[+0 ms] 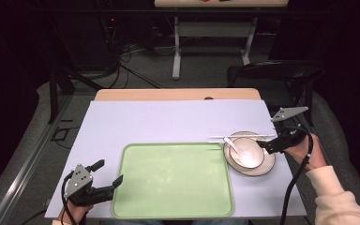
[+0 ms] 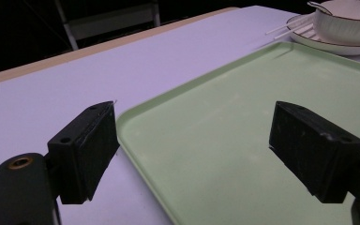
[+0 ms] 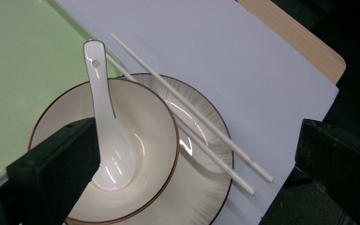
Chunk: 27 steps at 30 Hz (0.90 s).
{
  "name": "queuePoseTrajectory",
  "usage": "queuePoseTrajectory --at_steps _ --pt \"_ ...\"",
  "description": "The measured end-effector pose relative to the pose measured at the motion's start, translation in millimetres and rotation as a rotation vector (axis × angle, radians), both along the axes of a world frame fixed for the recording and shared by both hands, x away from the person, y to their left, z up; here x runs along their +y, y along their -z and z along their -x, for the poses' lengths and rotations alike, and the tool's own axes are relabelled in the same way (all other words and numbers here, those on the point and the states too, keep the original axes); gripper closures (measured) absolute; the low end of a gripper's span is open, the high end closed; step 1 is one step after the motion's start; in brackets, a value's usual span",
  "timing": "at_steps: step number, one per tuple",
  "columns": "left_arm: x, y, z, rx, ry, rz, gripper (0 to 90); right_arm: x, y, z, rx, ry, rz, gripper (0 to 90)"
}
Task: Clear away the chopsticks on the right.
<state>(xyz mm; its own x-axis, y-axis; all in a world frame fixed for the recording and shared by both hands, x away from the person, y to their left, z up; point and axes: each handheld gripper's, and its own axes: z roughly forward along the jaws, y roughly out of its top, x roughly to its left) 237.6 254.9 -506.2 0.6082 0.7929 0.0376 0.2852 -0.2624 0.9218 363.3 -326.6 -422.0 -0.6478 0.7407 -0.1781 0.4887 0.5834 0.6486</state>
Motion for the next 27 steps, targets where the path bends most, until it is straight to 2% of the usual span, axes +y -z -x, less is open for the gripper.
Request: queuePoseTrajectory --at_steps 7,12,14,22,24,25,27 --pt "0.3 -0.1 0.1 0.001 0.000 -0.001 15.5 4.4 -5.9 -25.7 0.028 -0.010 0.014 0.0" --pt "0.6 -0.1 0.2 0.000 0.000 0.000 15.6 8.4 -3.3 -43.8 0.059 -0.019 0.040 0.0" --pt "0.7 -0.1 0.2 -0.001 0.001 0.001 15.6 9.3 -1.4 -49.4 0.052 -0.028 0.050 0.0" --pt "0.8 0.0 0.3 0.001 -0.002 0.001 15.6 12.7 17.3 -77.5 0.111 -0.043 0.105 3.3" --pt "0.9 -0.1 0.2 0.004 0.000 0.000 15.5 12.9 22.3 -82.9 0.125 -0.041 0.110 6.5" --pt "0.8 0.0 0.1 0.005 0.001 -0.001 15.6 13.2 25.8 -86.5 0.130 -0.045 0.126 12.5" --pt "0.8 0.0 0.0 0.005 0.000 -0.001 15.6 14.2 29.6 -90.1 0.132 -0.046 0.141 14.9"
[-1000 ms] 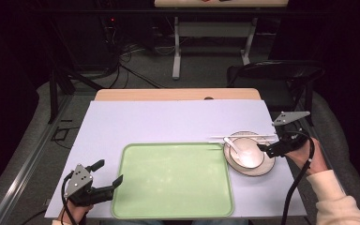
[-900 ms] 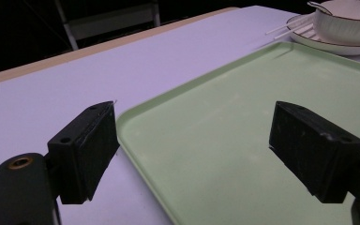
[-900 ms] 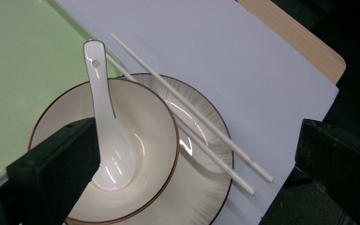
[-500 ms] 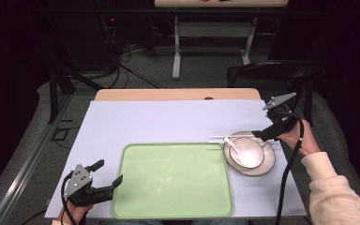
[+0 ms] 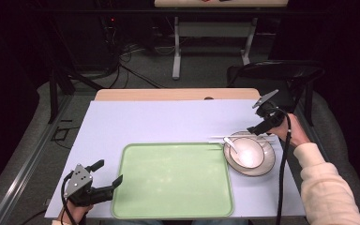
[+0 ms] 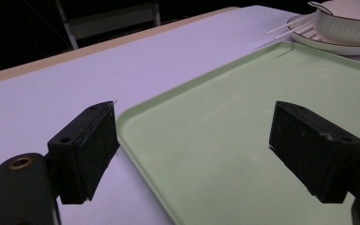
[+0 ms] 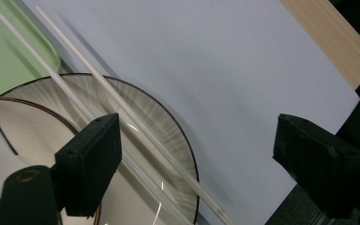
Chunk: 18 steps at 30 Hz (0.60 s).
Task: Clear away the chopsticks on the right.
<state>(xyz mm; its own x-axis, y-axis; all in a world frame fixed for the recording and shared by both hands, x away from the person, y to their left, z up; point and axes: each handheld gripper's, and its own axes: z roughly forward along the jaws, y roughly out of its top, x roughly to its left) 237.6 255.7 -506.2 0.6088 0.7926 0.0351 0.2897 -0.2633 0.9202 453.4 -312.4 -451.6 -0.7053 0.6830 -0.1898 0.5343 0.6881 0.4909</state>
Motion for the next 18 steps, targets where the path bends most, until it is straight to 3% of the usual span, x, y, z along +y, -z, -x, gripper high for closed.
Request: queuePoseTrajectory --at_steps 6,12,18 --pt "0.2 0.0 0.0 0.000 -0.001 0.001 15.6 4.2 11.1 -8.6 0.039 -0.031 0.039 30.6" --pt "0.6 -0.1 0.2 0.000 -0.003 0.001 15.6 4.6 24.0 -16.4 0.116 -0.080 0.057 46.6" --pt "0.6 0.0 0.1 0.000 -0.003 0.001 15.5 4.8 33.4 -19.2 0.168 -0.125 0.070 56.6"
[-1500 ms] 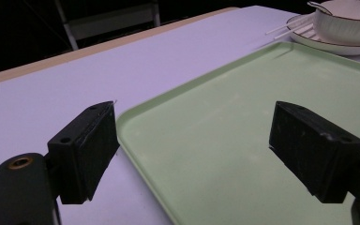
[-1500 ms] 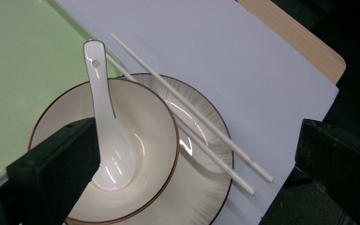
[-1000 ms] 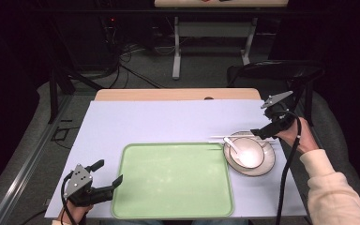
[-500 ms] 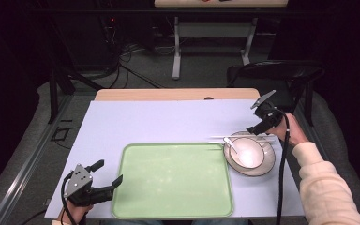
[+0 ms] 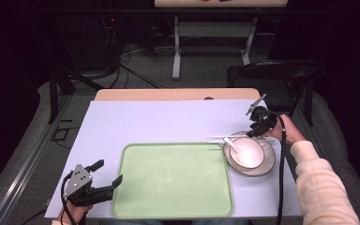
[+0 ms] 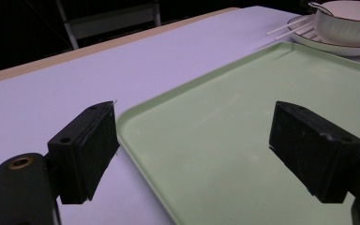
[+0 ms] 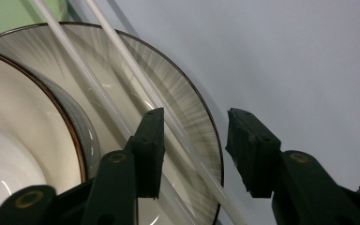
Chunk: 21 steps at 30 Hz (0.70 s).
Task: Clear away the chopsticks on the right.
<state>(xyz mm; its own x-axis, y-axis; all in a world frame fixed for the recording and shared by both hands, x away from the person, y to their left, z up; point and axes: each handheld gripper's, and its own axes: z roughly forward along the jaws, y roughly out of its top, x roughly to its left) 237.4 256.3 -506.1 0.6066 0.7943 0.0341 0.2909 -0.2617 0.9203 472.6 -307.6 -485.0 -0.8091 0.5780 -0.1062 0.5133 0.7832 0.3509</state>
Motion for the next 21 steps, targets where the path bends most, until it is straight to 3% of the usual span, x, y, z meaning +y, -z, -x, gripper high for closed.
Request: queuePoseTrajectory --at_steps 9,21 --pt "0.2 0.0 0.1 0.000 -0.002 0.001 15.6 5.6 9.0 -3.0 0.046 -0.050 0.015 69.4" --pt "0.2 0.0 0.0 -0.001 -0.002 0.001 15.6 7.4 16.3 -7.4 0.046 -0.119 0.041 76.0"
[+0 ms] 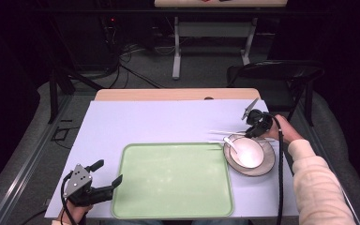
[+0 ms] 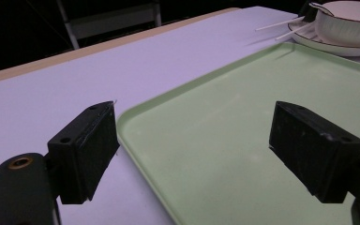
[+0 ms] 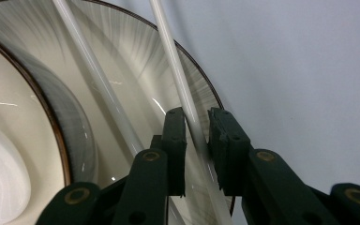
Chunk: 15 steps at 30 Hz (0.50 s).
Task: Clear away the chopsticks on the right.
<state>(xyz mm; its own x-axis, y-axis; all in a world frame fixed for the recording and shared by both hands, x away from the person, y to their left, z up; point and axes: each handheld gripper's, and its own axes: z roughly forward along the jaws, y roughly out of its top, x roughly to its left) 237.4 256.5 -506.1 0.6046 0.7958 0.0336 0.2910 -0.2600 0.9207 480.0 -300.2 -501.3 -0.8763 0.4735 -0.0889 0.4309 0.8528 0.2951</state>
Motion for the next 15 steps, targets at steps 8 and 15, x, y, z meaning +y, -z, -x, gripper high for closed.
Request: queuePoseTrajectory --at_steps 8,15 --pt "0.0 -0.1 0.1 0.000 0.000 0.000 15.6 -0.7 3.6 -1.3 -0.033 -0.034 -0.009 82.6" --pt "0.2 0.0 0.2 0.000 0.000 0.001 15.5 -2.3 -4.7 1.6 -0.081 -0.024 -0.010 83.7"
